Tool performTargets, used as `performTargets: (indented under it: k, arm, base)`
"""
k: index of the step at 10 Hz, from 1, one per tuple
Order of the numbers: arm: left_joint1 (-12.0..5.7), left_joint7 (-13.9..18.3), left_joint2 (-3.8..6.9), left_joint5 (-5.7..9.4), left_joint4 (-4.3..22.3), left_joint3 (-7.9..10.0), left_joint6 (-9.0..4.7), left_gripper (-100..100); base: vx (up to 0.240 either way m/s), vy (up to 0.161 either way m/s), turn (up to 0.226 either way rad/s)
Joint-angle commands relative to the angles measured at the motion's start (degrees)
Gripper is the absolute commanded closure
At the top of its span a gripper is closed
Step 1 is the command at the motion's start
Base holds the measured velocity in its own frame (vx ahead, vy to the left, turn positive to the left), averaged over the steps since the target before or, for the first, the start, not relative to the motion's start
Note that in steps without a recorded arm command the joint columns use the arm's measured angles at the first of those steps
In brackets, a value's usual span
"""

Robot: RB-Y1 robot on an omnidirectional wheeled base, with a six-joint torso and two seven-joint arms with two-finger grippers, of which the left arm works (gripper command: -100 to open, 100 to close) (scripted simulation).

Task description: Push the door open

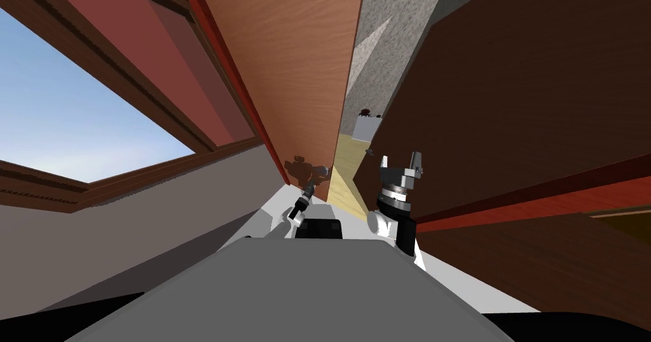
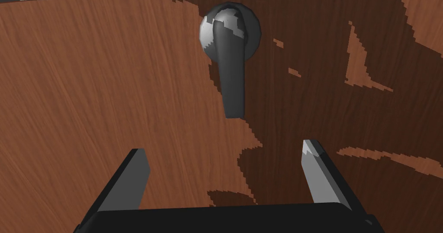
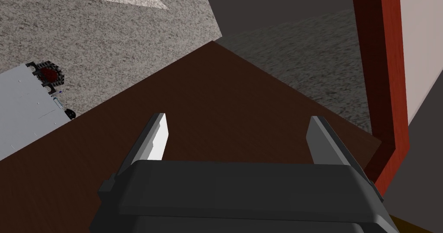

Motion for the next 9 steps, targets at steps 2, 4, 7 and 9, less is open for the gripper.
performTargets:
  k: [2, 4, 7, 9]
  arm:
    - [-0.05, -0.1, 1.05, 0.09, 0.3, 0.21, -0.23, -100]
    - [-0.04, -0.3, 1.48, 0.16, 0.5, 0.39, -0.36, -100]
    - [-0.04, -0.5, 1.28, 0.33, 0.9, 0.80, -0.65, -100]
    - [-0.03, -0.7, 0.45, 0.42, 1.1, 1.03, -0.82, -100]
  base:
    - [0.069, -0.010, -0.021]
    - [0.164, -0.067, -0.023]
    - [0.200, -0.077, -0.029]
    - [0.172, -0.064, -0.026]
